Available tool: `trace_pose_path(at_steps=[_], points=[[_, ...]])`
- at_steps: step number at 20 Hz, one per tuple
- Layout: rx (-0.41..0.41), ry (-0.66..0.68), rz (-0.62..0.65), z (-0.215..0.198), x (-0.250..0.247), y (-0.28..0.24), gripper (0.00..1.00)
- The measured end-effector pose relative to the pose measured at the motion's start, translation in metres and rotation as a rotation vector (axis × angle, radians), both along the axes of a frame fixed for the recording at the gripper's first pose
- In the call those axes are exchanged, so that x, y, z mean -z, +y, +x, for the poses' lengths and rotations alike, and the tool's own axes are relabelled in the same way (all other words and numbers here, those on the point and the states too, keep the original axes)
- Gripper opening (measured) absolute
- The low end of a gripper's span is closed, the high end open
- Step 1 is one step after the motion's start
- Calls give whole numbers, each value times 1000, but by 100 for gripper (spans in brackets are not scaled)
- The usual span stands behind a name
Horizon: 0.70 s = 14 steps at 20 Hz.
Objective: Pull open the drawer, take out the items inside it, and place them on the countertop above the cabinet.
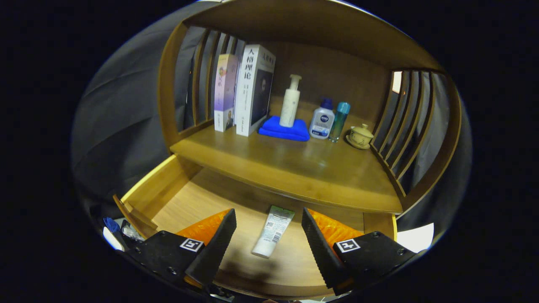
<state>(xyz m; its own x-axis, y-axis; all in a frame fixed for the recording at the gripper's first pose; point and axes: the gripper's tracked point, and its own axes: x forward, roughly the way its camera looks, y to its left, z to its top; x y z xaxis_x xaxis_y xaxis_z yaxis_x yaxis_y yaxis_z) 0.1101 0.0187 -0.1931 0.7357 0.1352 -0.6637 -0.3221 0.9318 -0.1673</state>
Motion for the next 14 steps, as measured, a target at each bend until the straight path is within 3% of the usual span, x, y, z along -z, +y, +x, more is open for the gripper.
trace_pose_path(at_steps=[5,14], points=[[-18,125,-104,13,37,-13,98],[10,387,-59,18,82,-20,97]])
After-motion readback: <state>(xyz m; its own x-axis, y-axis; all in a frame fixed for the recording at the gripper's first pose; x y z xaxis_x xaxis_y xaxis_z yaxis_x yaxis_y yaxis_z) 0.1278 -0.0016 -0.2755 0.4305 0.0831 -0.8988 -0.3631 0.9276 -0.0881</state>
